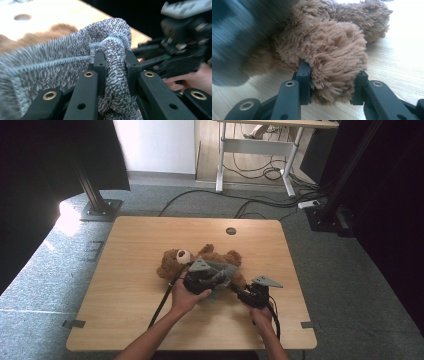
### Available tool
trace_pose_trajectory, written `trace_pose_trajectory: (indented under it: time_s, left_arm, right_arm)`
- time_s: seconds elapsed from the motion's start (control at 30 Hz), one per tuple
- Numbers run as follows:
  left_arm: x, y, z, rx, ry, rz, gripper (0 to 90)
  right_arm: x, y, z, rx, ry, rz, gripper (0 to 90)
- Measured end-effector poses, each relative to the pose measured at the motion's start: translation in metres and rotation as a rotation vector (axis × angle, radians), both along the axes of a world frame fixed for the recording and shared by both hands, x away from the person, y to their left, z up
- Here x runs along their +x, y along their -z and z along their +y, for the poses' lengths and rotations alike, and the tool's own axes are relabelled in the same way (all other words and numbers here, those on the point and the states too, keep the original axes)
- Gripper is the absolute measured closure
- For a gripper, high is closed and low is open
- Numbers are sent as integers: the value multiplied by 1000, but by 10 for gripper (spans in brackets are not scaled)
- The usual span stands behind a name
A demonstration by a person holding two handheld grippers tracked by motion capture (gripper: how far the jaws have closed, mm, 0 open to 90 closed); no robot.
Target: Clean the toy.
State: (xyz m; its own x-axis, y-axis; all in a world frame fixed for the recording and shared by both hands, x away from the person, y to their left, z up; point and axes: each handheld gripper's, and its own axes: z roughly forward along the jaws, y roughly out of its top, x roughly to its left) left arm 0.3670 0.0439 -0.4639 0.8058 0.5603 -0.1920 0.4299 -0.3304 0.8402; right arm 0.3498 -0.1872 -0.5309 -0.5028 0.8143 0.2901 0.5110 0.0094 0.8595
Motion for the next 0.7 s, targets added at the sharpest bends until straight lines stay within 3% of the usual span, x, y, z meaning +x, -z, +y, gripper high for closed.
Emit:
trace_pose_trajectory:
  time_s: [0.13,0.2,0.3,0.47,0.6,0.7]
  left_arm:
    - [2,21,-5,26,-3,26,757]
    - [2,24,3,12,-14,34,758]
    - [-1,22,18,24,-31,15,758]
    - [-2,17,62,0,-94,15,757]
    - [3,13,111,-26,-186,19,757]
    - [9,11,143,-106,-233,62,754]
  right_arm:
    - [0,0,-2,1,-5,3,616]
    - [0,0,-2,-11,-10,2,616]
    - [-1,-1,-3,-9,-13,1,616]
    - [-2,-1,-5,-2,-25,-4,617]
    - [-2,0,-7,0,-33,-2,618]
    - [-2,0,-7,1,-45,-2,617]
